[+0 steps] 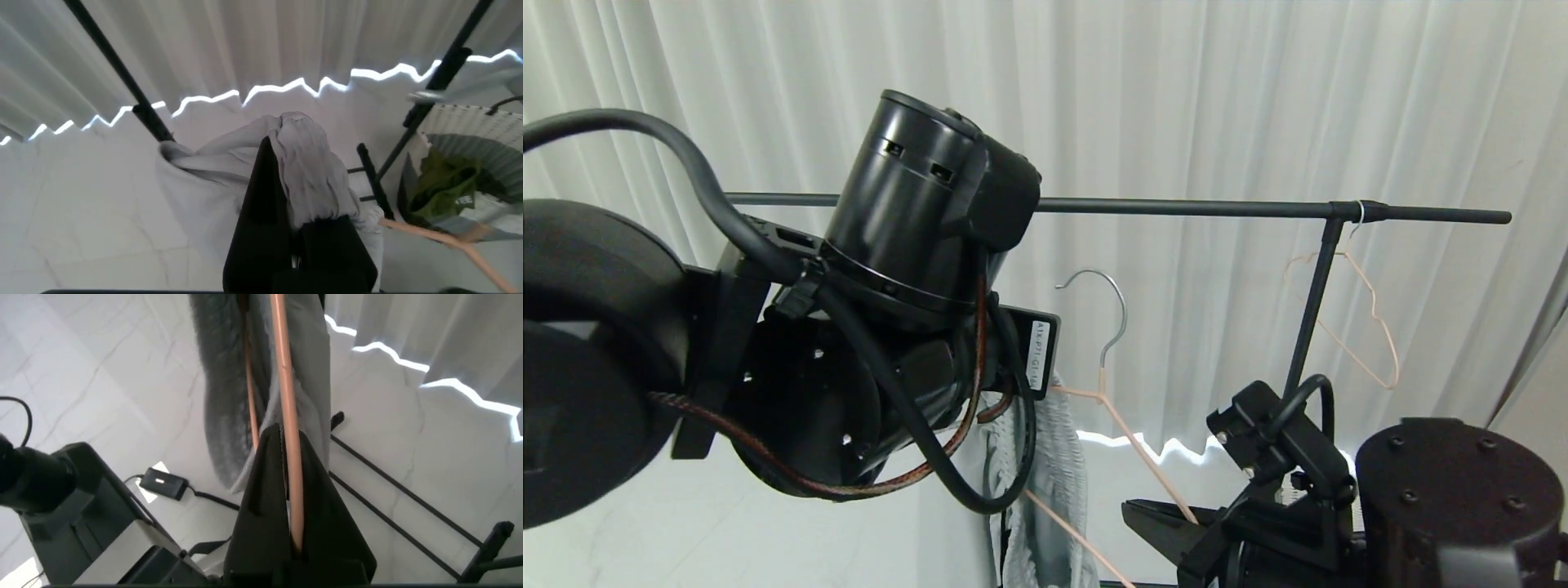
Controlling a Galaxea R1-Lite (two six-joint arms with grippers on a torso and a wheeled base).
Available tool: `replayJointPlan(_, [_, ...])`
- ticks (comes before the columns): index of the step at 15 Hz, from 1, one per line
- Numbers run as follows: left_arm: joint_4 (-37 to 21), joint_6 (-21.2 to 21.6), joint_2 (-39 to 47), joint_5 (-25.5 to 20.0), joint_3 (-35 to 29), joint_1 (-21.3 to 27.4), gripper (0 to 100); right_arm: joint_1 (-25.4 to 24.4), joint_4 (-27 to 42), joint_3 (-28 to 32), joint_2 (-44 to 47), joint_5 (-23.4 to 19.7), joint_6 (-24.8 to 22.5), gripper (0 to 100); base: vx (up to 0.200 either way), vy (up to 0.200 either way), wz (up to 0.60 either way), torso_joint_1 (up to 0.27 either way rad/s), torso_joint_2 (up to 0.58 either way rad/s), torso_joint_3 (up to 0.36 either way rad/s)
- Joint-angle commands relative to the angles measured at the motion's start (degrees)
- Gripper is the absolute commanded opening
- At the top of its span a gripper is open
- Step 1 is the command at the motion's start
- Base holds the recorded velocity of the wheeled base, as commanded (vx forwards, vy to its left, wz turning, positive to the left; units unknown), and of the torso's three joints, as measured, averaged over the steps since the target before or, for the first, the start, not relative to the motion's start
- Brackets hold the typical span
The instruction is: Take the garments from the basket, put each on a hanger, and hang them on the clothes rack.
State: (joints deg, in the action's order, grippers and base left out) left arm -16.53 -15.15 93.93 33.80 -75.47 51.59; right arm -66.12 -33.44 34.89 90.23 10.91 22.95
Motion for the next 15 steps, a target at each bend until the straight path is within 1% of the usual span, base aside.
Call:
replayJointPlan(1, [0.0, -0.6, -0.1, 0.0, -0.2, 1.4, 0, 0.5, 0.0, 1.1, 2.1, -0.1, 0.1, 0, 0.0, 0.0, 0.0, 0.0, 0.0, 0.0])
replayJointPlan(4, [0.0, -0.9, -1.0, -0.1, -0.1, 4.2, 0, 1.0, -0.1, 3.7, 4.6, -0.1, 0.2, 0, 0.0, 0.0, 0.0, 0.0, 0.0, 0.0])
replayJointPlan(6, [0.0, -2.0, -1.4, -0.1, -0.3, 4.7, 0, 1.7, -0.5, 5.3, 5.5, 0.0, 0.9, 0, 0.0, 0.0, 0.0, 0.0, 0.0, 0.0])
replayJointPlan(8, [0.0, -2.5, -2.2, 0.0, 1.1, 5.0, 0, 3.2, -2.0, 5.5, 4.9, 0.2, 1.1, 0, 0.0, 0.0, 0.0, 0.0, 0.0, 0.0])
replayJointPlan(11, [0.0, -2.6, -2.9, 1.3, 1.2, 5.0, 0, 4.6, -4.1, 5.2, 1.8, 0.3, 1.1, 0, 0.0, 0.0, 0.0, 0.0, 0.0, 0.0])
replayJointPlan(12, [0.4, -2.6, -2.9, 2.9, 1.1, 5.2, 0, 4.9, -5.1, 5.2, 0.6, 0.3, 1.0, 0, 0.0, 0.0, 0.0, 0.0, 0.0, 0.0])
replayJointPlan(13, [1.2, -2.6, -2.7, 4.3, 1.1, 5.2, 0, 5.1, -6.4, 5.1, -0.1, 0.3, 1.0, 0, 0.0, 0.0, 0.0, 0.0, 0.0, 0.0])
replayJointPlan(15, [3.6, -2.3, -2.6, 5.0, 1.1, 5.3, 0, 5.1, -8.0, 5.1, -0.9, 0.3, 0.6, 0, 0.0, 0.0, 0.0, 0.0, 0.0, 0.0])
